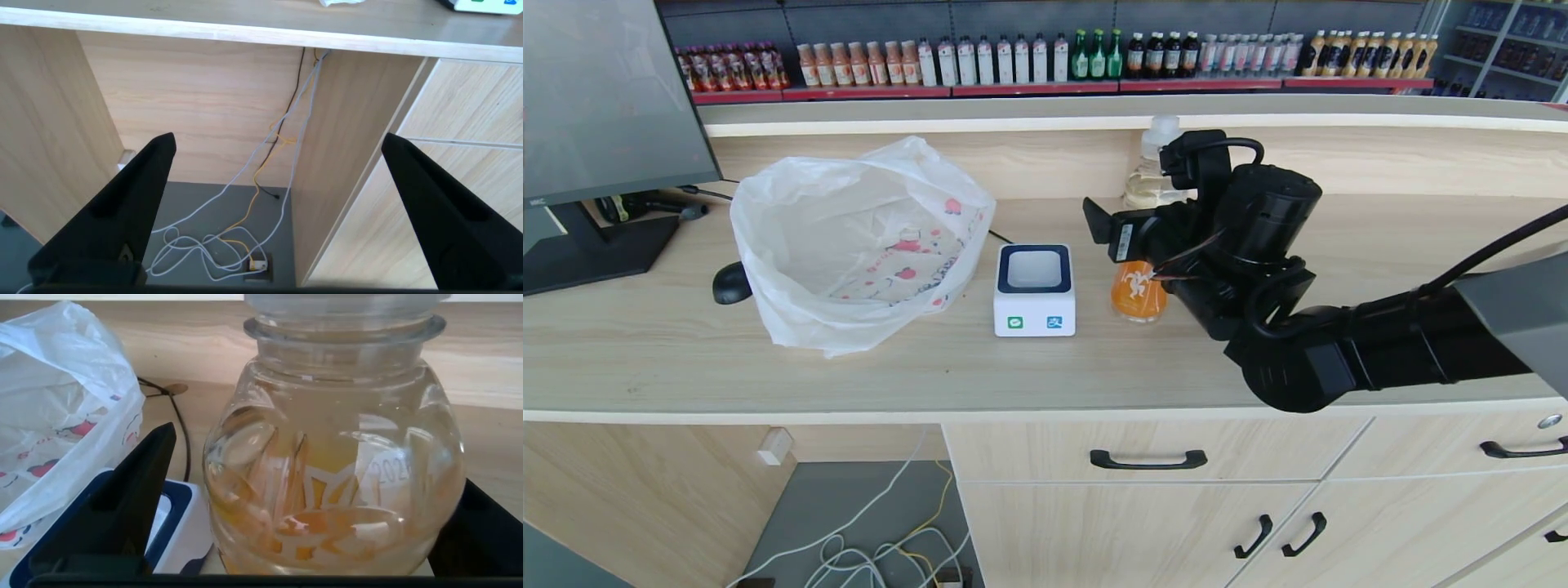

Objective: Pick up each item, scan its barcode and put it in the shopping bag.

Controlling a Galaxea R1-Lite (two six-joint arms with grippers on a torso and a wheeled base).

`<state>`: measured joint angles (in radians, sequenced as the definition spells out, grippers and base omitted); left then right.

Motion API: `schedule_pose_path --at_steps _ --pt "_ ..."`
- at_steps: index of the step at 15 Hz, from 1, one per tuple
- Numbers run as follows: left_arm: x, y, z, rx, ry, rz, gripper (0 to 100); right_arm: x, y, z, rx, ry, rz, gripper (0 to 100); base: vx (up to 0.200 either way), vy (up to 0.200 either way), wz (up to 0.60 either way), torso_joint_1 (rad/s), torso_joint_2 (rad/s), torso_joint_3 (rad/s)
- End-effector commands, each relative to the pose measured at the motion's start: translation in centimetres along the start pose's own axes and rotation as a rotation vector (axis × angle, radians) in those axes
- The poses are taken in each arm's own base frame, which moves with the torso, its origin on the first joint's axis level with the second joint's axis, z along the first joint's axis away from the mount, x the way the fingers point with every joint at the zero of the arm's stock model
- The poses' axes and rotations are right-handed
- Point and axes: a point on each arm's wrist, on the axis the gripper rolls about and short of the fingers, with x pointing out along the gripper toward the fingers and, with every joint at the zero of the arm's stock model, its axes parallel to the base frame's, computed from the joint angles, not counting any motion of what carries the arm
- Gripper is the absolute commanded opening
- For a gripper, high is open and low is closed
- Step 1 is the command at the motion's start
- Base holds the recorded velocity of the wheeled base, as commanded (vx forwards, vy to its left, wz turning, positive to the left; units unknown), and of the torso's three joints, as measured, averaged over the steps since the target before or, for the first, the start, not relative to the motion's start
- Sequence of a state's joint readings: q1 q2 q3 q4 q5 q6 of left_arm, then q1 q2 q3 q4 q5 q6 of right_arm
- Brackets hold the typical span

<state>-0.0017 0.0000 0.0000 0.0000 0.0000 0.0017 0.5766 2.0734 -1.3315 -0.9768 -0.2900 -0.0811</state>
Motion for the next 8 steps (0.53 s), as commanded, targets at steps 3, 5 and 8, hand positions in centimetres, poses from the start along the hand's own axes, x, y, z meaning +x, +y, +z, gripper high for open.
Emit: schedule_pose_path --at_steps 3,5,8 --pt "0.0 0.0 0.0 0.0 0.0 0.0 100 0.12 0.06 -0.18 -0.001 0.002 -0.001 100 0.0 0.0 0.0 0.0 0.0 0.0" --pt "0.0 0.0 0.0 0.0 0.0 0.0 100 0.1 0.05 -0.22 -0.001 0.003 -0.001 100 0.0 0.0 0.0 0.0 0.0 0.0" --pt "0.0 0.0 0.0 0.0 0.0 0.0 100 0.01 0.01 -0.36 -0.003 0.01 -0.014 100 0.0 0.0 0.0 0.0 0.0 0.0"
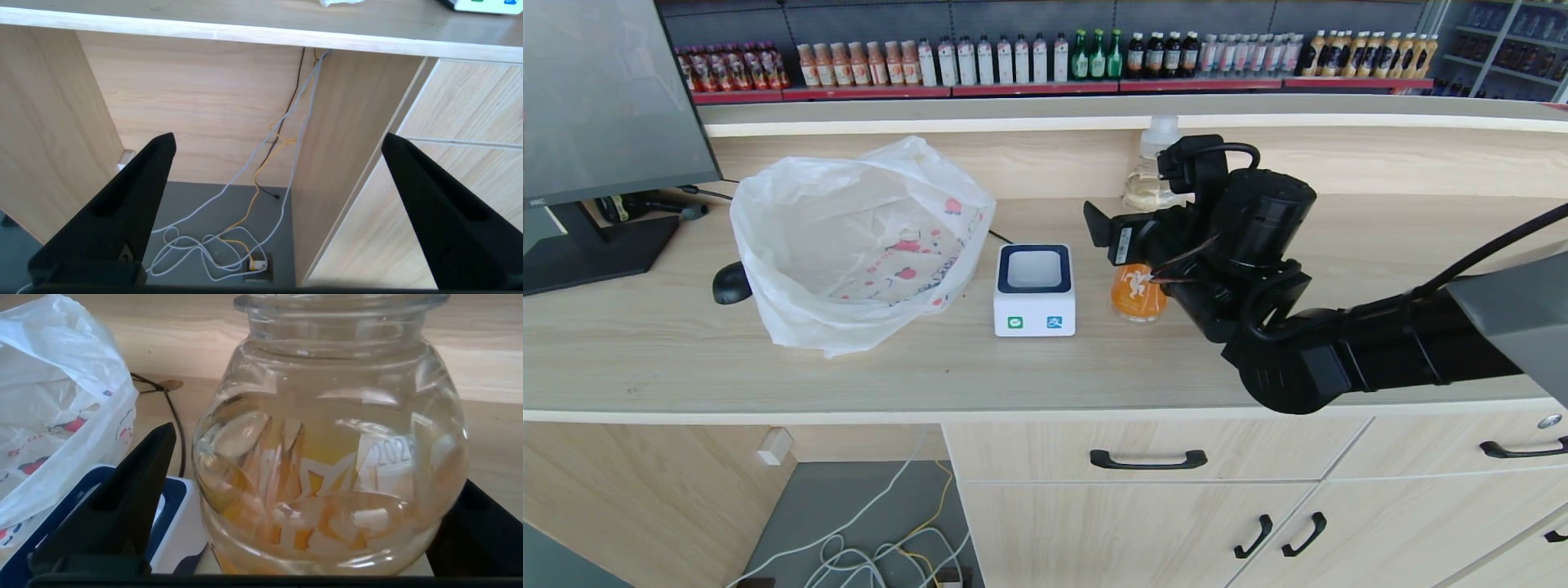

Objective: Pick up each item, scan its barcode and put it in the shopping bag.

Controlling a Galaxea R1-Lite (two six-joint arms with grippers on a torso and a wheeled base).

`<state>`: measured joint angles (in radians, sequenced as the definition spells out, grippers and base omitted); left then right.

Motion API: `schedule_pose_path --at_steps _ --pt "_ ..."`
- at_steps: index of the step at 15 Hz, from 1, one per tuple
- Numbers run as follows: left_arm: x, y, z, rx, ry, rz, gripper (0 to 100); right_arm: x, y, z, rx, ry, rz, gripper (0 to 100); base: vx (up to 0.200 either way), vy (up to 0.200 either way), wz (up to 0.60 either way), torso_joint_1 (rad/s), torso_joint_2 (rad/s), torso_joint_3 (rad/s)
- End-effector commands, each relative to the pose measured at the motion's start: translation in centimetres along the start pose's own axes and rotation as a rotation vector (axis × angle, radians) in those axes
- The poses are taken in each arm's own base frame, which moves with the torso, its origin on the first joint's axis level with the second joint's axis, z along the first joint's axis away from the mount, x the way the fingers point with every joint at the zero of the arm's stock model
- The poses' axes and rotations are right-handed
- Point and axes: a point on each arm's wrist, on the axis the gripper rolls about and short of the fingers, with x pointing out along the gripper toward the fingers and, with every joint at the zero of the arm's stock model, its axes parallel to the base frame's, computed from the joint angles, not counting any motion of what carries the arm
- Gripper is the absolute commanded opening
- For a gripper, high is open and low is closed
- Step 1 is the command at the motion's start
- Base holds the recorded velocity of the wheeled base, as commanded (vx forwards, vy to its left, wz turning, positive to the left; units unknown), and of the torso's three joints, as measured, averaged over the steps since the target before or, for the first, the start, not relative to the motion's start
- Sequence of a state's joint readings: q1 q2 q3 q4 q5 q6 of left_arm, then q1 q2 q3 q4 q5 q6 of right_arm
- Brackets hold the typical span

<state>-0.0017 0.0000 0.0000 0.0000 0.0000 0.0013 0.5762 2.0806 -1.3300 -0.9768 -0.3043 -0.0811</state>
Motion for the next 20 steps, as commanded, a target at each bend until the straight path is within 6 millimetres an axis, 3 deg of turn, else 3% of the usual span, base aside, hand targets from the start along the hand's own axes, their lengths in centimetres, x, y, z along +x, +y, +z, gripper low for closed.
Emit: schedule_pose_path --at_steps 1,6,7,12,20 --pt "0.0 0.0 0.0 0.0 0.0 0.0 100 0.0 0.0 0.1 0.0 -0.001 0.0 100 0.0 0.0 0.0 0.0 0.0 0.0" --pt "0.0 0.0 0.0 0.0 0.0 0.0 100 -0.1 0.0 0.0 -0.001 0.002 -0.002 100 0.0 0.0 0.0 0.0 0.0 0.0" --pt "0.0 0.0 0.0 0.0 0.0 0.0 100 -0.1 0.0 0.0 -0.001 0.002 -0.002 0 0.0 0.0 0.0 0.0 0.0 0.0" --pt "0.0 0.0 0.0 0.0 0.0 0.0 100 -0.2 -0.1 0.3 0.003 -0.005 -0.001 0 0.0 0.0 0.0 0.0 0.0 0.0" --pt "0.0 0.0 0.0 0.0 0.0 0.0 100 -0.8 -0.8 2.9 0.035 -0.061 -0.009 0 0.0 0.0 0.0 0.0 0.0 0.0"
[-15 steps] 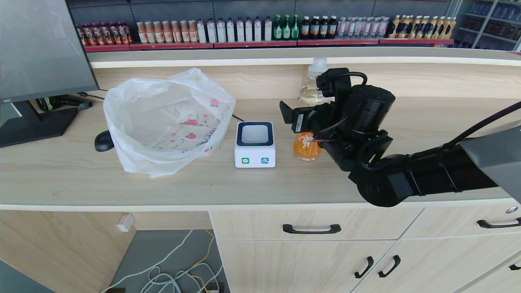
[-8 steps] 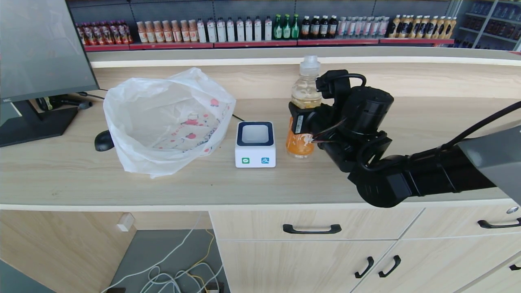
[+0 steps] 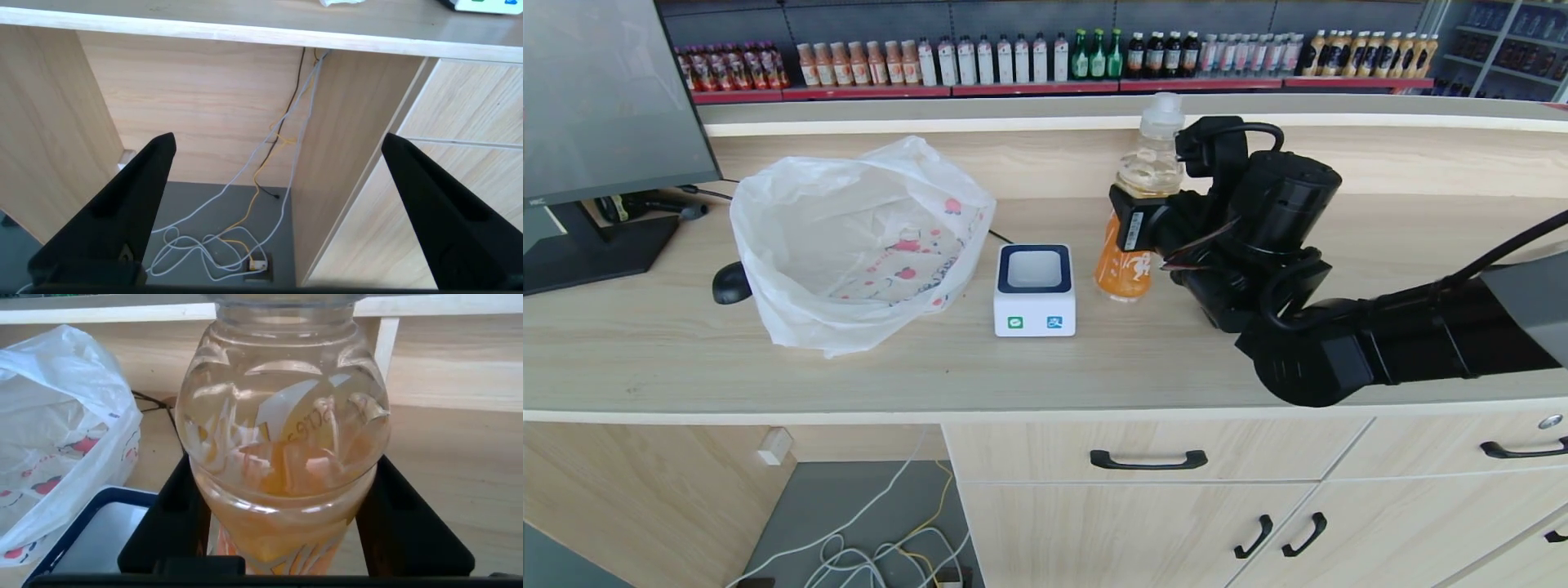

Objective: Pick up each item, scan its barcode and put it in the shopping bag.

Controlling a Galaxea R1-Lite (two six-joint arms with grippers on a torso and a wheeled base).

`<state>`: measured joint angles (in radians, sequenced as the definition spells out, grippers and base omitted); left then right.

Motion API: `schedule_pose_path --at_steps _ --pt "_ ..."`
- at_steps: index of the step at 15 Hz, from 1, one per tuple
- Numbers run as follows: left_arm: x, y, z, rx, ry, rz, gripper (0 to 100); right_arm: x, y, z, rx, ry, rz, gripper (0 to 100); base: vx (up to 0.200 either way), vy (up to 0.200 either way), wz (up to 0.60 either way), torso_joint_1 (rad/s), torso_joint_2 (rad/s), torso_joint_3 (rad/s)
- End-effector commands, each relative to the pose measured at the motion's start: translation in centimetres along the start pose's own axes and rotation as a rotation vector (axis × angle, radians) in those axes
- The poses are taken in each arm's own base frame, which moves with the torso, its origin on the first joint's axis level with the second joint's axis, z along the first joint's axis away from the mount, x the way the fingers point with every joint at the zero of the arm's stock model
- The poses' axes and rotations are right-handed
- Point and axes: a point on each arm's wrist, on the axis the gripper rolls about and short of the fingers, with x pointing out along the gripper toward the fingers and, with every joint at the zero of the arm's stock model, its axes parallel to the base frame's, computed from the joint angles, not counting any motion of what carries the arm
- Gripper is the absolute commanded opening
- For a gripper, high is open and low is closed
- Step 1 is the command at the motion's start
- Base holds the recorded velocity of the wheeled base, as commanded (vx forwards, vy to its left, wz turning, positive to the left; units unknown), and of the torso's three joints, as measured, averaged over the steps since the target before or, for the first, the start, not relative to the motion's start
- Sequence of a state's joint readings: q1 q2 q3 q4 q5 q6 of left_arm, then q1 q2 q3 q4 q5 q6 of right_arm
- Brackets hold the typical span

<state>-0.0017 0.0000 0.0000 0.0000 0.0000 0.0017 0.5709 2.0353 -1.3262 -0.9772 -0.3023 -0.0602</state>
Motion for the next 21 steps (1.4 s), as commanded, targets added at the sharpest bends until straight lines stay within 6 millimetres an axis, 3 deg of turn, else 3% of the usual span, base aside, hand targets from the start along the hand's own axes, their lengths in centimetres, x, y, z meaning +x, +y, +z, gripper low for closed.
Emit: schedule_pose_path --at_steps 1,4,10,13,21 --pt "0.0 0.0 0.0 0.0 0.0 0.0 100 -0.4 -0.4 1.5 0.013 -0.03 -0.006 0 0.0 0.0 0.0 0.0 0.0 0.0" --pt "0.0 0.0 0.0 0.0 0.0 0.0 100 -2.7 -1.0 3.3 0.028 -0.034 0.0 0 0.0 0.0 0.0 0.0 0.0 0.0" --pt "0.0 0.0 0.0 0.0 0.0 0.0 100 -12.0 -3.3 8.8 0.031 -0.039 0.035 0 0.0 0.0 0.0 0.0 0.0 0.0" --pt "0.0 0.0 0.0 0.0 0.0 0.0 100 -15.5 -4.6 10.6 0.047 -0.065 0.038 0 0.0 0.0 0.0 0.0 0.0 0.0" --pt "0.0 0.0 0.0 0.0 0.0 0.0 100 -24.2 -7.6 10.6 0.057 -0.073 0.067 0 0.0 0.0 0.0 0.0 0.0 0.0"
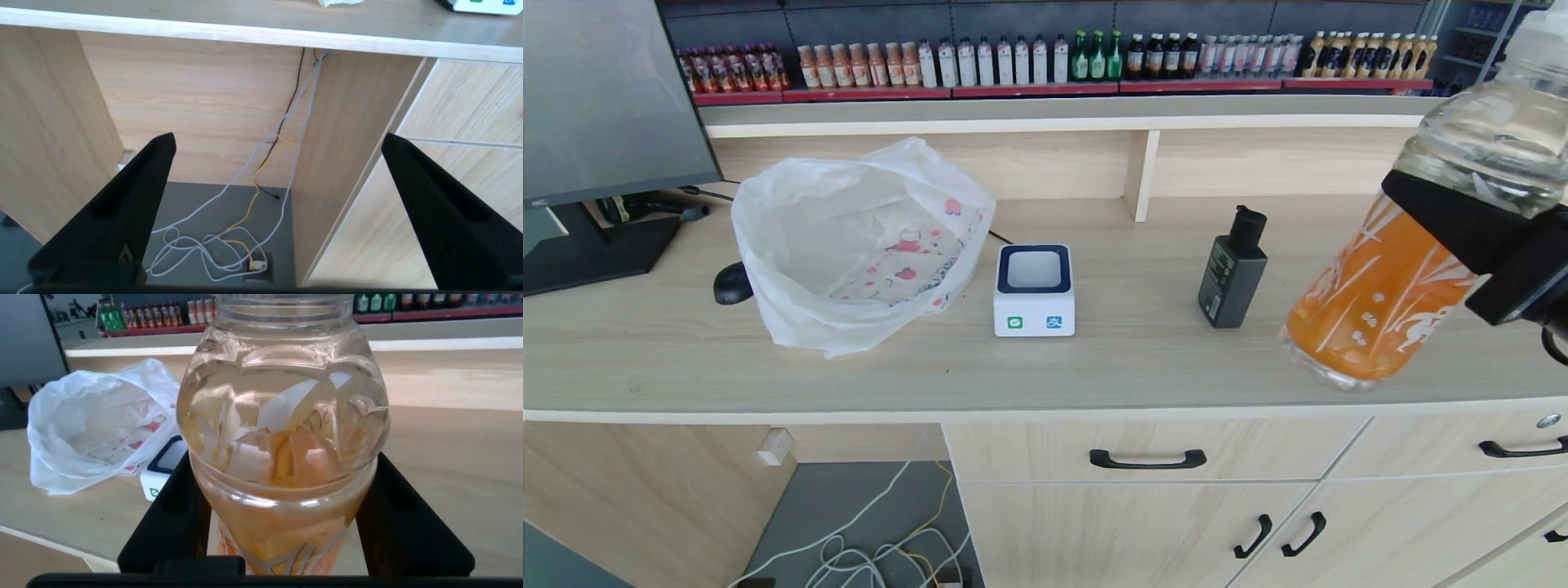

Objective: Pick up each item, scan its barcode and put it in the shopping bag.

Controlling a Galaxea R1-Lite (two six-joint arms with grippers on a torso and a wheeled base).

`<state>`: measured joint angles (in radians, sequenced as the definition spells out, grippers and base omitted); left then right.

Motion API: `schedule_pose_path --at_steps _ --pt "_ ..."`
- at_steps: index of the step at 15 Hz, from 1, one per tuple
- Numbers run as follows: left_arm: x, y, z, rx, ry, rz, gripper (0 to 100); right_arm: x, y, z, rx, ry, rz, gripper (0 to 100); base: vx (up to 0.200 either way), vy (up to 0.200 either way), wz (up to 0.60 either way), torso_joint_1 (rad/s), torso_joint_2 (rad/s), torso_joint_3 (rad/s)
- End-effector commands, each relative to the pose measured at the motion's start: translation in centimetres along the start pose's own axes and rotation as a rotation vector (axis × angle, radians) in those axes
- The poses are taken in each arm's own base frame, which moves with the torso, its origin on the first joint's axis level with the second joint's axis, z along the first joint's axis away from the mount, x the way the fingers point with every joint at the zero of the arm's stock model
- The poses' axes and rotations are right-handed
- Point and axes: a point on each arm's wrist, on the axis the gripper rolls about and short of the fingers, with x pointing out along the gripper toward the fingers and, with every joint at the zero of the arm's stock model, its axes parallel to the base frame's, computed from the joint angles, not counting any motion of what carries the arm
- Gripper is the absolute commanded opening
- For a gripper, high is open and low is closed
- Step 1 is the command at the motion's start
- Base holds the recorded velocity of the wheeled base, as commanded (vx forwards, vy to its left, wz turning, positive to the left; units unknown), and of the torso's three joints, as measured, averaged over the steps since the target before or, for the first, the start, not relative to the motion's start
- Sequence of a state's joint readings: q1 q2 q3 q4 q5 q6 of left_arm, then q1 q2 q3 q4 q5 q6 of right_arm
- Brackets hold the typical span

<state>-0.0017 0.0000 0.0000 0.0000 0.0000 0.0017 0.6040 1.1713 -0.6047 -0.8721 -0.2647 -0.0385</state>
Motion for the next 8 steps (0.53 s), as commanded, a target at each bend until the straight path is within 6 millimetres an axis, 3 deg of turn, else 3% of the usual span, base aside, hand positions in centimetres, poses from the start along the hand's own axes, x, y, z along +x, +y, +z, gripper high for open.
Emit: schedule_pose_path --at_steps 1,8 --pt "0.0 0.0 0.0 0.0 0.0 0.0 100 -3.1 -0.9 0.9 0.025 -0.028 0.0 0 0.0 0.0 0.0 0.0 0.0 0.0" --pt "0.0 0.0 0.0 0.0 0.0 0.0 100 -6.6 -1.8 -0.5 0.031 0.021 0.0 0 0.0 0.0 0.0 0.0 0.0 0.0"
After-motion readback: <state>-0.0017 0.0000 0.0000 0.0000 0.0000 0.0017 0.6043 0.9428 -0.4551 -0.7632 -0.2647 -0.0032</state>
